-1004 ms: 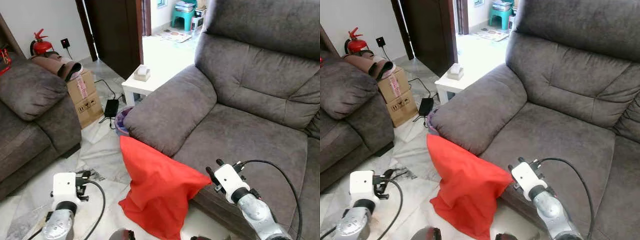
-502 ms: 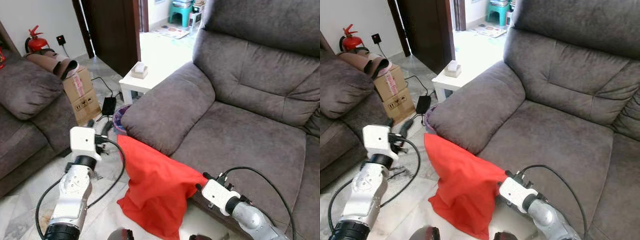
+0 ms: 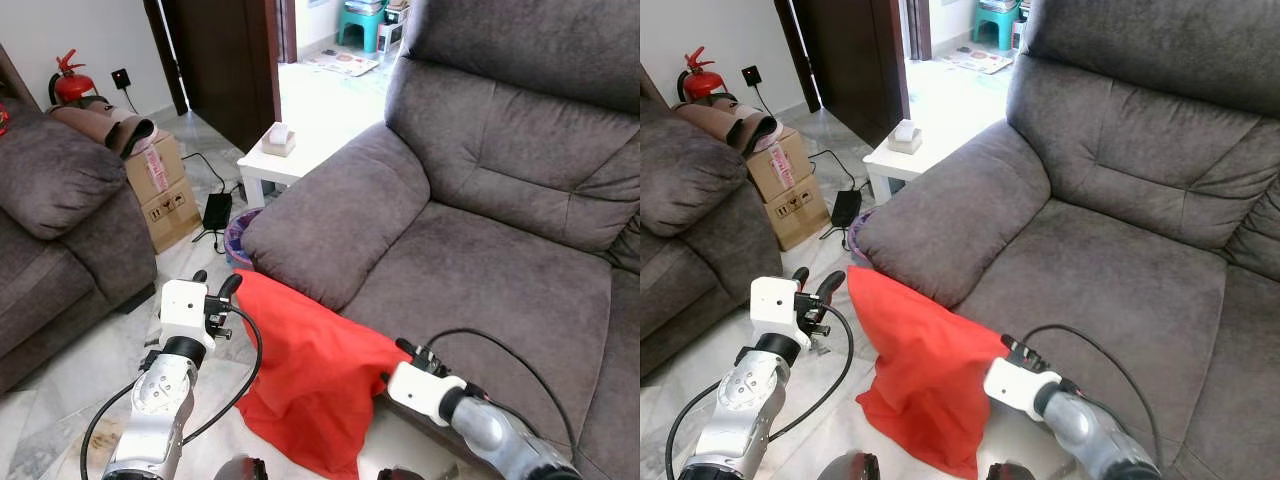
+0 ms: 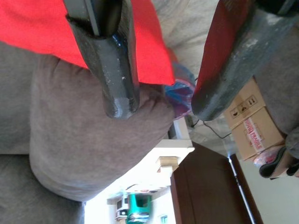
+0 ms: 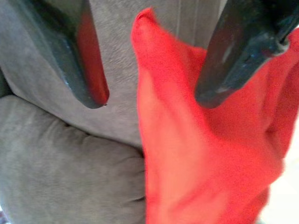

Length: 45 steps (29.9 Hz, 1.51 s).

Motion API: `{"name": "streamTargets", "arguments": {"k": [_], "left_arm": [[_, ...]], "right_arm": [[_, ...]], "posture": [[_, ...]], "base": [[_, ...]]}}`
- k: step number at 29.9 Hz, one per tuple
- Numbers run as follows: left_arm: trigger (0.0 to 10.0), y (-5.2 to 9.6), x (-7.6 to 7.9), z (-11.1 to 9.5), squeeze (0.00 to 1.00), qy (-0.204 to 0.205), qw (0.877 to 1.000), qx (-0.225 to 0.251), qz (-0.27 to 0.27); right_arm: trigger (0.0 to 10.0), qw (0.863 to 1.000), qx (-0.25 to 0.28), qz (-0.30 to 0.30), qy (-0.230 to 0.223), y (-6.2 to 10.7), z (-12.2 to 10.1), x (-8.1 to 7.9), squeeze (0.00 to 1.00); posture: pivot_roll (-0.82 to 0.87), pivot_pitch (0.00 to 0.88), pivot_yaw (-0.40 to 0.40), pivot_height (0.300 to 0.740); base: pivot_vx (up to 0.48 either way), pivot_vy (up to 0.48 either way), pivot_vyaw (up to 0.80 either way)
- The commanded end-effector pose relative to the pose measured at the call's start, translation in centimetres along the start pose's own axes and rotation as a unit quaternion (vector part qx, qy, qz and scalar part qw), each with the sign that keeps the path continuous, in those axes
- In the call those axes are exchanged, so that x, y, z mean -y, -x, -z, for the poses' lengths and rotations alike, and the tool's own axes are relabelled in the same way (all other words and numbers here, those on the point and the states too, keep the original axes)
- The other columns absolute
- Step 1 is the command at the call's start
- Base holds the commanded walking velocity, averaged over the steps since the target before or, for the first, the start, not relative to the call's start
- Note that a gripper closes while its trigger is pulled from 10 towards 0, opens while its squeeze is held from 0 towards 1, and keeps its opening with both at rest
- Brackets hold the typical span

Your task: Move the pillow to the sofa from floor

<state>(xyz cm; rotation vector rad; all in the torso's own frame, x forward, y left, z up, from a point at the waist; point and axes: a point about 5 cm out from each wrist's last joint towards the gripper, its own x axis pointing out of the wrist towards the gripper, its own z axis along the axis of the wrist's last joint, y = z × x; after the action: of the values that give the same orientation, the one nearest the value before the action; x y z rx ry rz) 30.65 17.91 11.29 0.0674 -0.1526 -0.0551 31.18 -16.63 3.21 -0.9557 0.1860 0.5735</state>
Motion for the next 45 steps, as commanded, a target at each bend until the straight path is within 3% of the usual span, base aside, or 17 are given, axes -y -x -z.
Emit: {"name": "streamTargets", "arguments": {"k": [1,7,16,17,18,35,45], "left_arm": [[10.0,-0.3,0.3,-0.5,0.0,-0.005,1.0,0.006,0.006],[10.0,-0.3,1.0,-1.1,0.0,0.001,1.0,0.013,0.024],[10.0,0.2,1.3,-1.1,0.0,0.005,0.999,0.005,0.037],[10.0,0.3,1.3,-1.1,0.0,0.005,0.999,0.004,0.037],[10.0,0.4,1.3,-1.1,0.0,0.005,0.999,0.003,0.038],[10.0,1.6,1.4,-3.0,0.0,0.0,0.999,0.009,0.053],[10.0,2.4,1.7,-4.5,0.0,-0.003,0.998,0.011,0.067]], "right_arm": [[10.0,1.0,-0.022,0.009,-0.007,-0.3,0.2,-0.1,1.0],[10.0,0.999,-0.046,-0.001,0.004,-0.8,-0.1,-0.6,1.0],[10.0,0.998,-0.064,-0.004,-0.01,-0.9,0.2,-0.2,0.98],[10.0,0.998,-0.065,-0.005,-0.009,-0.8,0.3,-0.2,0.53],[10.0,0.998,-0.067,-0.005,-0.009,-0.8,0.3,-0.2,0.0],[10.0,0.996,-0.081,0.016,-0.029,-1.6,-0.5,-0.4,0.0],[10.0,0.996,-0.09,0.007,-0.015,-1.5,-0.4,-0.9,0.0]], "posture": [[0.06,0.136,0.021,0.636],[0.08,0.145,0.025,0.636],[0.08,0.159,0.034,0.636],[0.08,0.16,0.034,0.636],[0.08,0.16,0.034,0.636],[0.15,0.236,0.056,0.636],[0.17,0.286,0.071,0.636]], "base": [[0.0,0.0,0.0],[0.0,0.0,0.0],[0.0,0.0,0.0],[0.0,0.0,0.0],[0.0,0.0,0.0],[0.0,0.0,0.0],[0.0,0.0,0.0]]}}
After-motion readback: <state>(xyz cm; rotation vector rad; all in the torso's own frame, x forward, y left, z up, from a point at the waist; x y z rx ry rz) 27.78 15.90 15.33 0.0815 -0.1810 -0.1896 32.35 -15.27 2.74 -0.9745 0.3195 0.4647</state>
